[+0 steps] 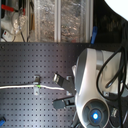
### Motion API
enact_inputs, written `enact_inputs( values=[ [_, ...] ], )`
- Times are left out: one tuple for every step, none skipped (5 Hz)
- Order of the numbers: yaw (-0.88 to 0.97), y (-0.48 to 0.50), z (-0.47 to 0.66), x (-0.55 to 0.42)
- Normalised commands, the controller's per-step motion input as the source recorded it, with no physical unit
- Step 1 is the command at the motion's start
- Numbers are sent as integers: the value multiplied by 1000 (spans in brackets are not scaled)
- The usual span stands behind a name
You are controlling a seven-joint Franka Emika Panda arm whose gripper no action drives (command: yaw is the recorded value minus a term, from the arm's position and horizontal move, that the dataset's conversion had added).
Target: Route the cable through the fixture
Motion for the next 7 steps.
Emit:
enact_inputs(
  values=[
    [20,-62,0,-27],
    [849,20,474,-8],
    [917,20,493,-2],
    [908,39,467,-1],
    [57,29,57,38],
    [317,304,376,-422],
    [163,8,0,-13]
  ],
)
